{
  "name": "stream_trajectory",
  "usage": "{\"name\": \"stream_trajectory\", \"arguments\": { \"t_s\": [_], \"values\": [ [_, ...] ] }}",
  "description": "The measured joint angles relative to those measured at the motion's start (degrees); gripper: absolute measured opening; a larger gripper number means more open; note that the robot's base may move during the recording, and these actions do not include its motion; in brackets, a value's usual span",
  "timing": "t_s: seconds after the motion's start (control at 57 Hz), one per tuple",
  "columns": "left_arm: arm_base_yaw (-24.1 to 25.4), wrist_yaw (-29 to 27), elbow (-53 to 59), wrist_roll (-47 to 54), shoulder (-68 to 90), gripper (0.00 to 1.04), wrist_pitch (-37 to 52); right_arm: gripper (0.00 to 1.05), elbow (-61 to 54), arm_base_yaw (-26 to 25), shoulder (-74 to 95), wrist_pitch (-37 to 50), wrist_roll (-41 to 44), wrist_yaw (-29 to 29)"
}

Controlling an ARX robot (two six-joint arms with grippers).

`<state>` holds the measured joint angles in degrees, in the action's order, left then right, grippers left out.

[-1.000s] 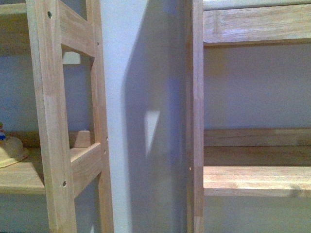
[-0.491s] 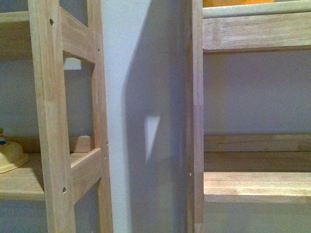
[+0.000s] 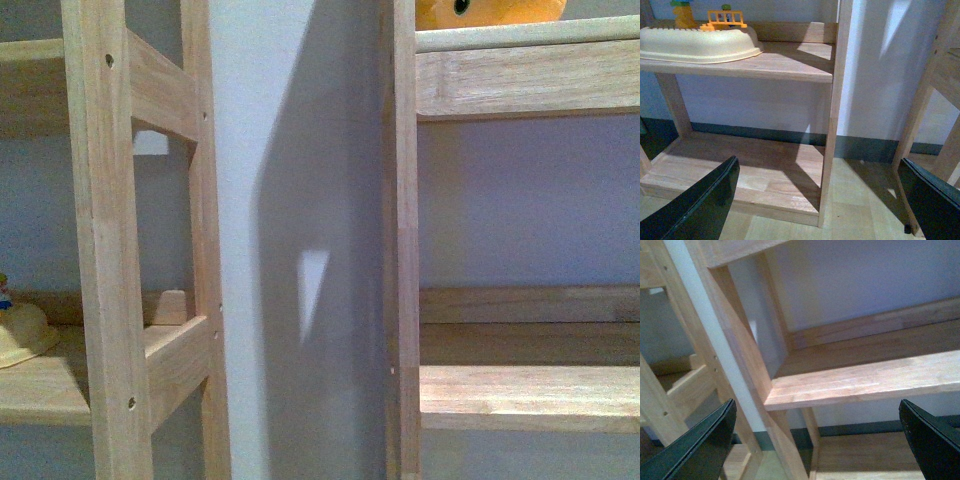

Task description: Put away toys

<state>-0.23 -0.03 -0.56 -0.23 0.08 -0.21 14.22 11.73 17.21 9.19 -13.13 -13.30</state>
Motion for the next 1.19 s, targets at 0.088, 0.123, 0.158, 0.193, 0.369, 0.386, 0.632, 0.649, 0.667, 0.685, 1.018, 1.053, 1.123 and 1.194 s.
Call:
{"name": "stream_trajectory", "arguments": {
  "t_s": [0.088, 0.123, 0.158, 0.193, 0.369, 0.386, 0.632, 0.649, 0.667, 0.685, 1.018, 1.053, 1.123, 1.194],
  "values": [
    [0.0, 0.0, 0.0, 0.0, 0.0, 0.98, 0.0, 0.98, -0.2, -0.1, 0.0, -0.1, 0.2, -0.2],
    [0.0, 0.0, 0.0, 0.0, 0.0, 0.98, 0.0, 0.98, -0.2, -0.1, -0.1, -0.1, 0.3, -0.2],
    [0.0, 0.0, 0.0, 0.0, 0.0, 0.98, 0.0, 0.98, -0.2, -0.1, -0.1, -0.1, 0.4, -0.2],
    [0.0, 0.0, 0.0, 0.0, 0.0, 0.98, 0.0, 0.98, -0.2, -0.1, -0.1, -0.1, 0.4, -0.2],
    [0.0, 0.0, 0.0, 0.0, 0.0, 0.98, 0.0, 0.82, 0.1, -2.3, -1.0, -6.9, 7.3, 4.5],
    [0.0, 0.0, 0.0, 0.0, 0.0, 0.98, 0.0, 0.80, -0.1, -2.4, -1.3, -7.3, 7.8, 4.5],
    [0.0, 0.0, 0.0, 0.0, 0.0, 0.98, 0.0, 0.41, -4.3, -11.3, -9.2, -11.3, 11.9, 12.9],
    [0.0, 0.0, 0.0, 0.0, 0.0, 0.98, 0.0, 0.38, -4.7, -11.3, -9.5, -11.2, 12.0, 13.2],
    [0.0, 0.0, 0.0, 0.0, 0.0, 0.98, 0.0, 0.36, -4.9, -11.3, -9.6, -11.2, 12.1, 13.2],
    [0.0, 0.0, 0.0, 0.0, 0.0, 0.98, 0.0, 0.32, -5.3, -11.3, -9.8, -11.1, 12.2, 13.3],
    [0.0, 0.0, 0.0, 0.0, 0.0, 0.98, 0.0, 0.04, -9.2, -11.5, -12.5, -10.1, 12.8, 13.3],
    [0.0, 0.0, 0.0, 0.0, 0.0, 0.98, 0.0, 0.04, -9.5, -11.5, -12.8, -10.0, 12.8, 13.3],
    [0.0, 0.0, 0.0, 0.0, 0.0, 0.98, 0.0, 0.04, -10.0, -11.5, -13.2, -9.9, 12.8, 13.3],
    [0.0, 0.0, 0.0, 0.0, 0.0, 0.98, 0.0, 0.04, -10.4, -11.5, -13.6, -9.9, 12.8, 13.3]
  ]
}}
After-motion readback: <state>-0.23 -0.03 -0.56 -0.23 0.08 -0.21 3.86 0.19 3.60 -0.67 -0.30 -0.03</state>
